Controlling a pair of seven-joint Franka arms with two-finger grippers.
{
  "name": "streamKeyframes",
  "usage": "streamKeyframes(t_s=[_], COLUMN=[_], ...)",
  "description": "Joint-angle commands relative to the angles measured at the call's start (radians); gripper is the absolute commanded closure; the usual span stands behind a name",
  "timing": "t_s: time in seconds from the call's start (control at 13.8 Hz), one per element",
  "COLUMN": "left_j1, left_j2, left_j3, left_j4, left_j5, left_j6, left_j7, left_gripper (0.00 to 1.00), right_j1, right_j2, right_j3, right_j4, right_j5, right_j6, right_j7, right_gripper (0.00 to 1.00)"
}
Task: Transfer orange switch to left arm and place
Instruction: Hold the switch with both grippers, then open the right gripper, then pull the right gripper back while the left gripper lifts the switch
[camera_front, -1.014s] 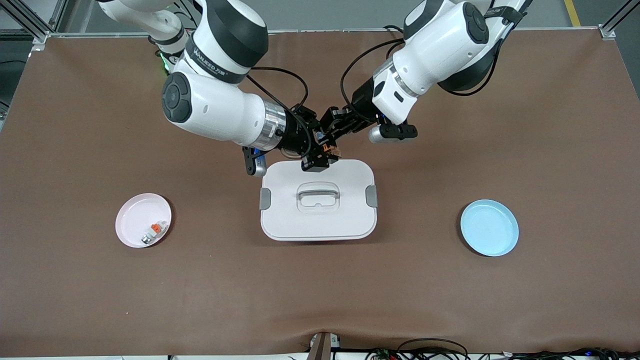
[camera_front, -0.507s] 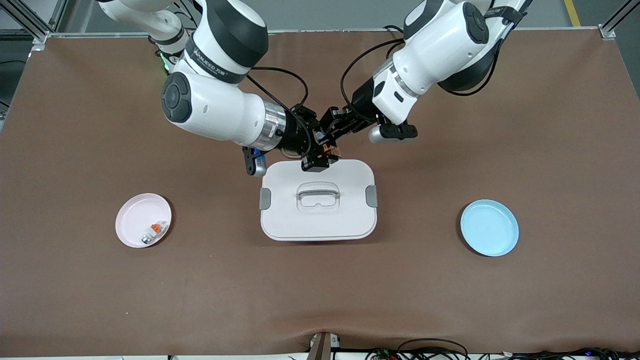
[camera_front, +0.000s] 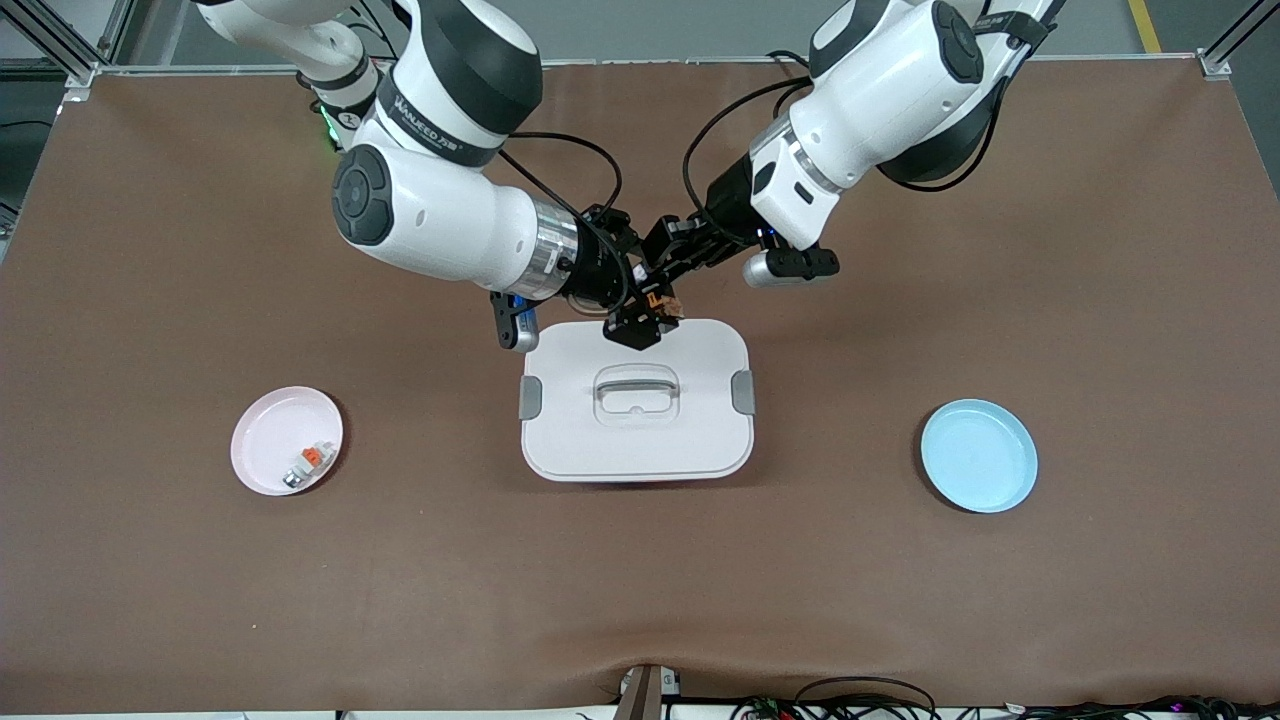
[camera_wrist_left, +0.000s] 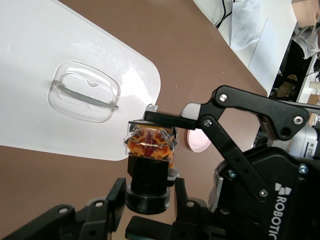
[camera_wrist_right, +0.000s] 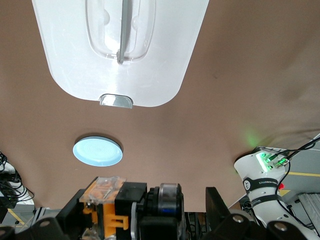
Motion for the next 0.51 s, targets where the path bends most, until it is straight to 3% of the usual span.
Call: streamKeyframes(t_s=[0.0, 0.43], left_j1=[0.007, 0.004], left_j2=[-0.007, -0.005], left_j3=[0.010, 0.008], left_j4=[0.008, 0.003], left_j5=[0.093, 0.202], left_j6=[0.020, -0.058], left_j7=[-0.067, -0.113], left_gripper=[1.00, 1.00], right_j1=[-0.009, -0.083], right_j2=[-0.009, -0.012], right_j3=[0.003, 0.005], right_j4=[0.011, 0.011], right_j5=[-0.026, -0.053], right_j6=[-0.041, -0.071], right_j7=[0.003, -0.135], right_gripper=[0.00, 0.00])
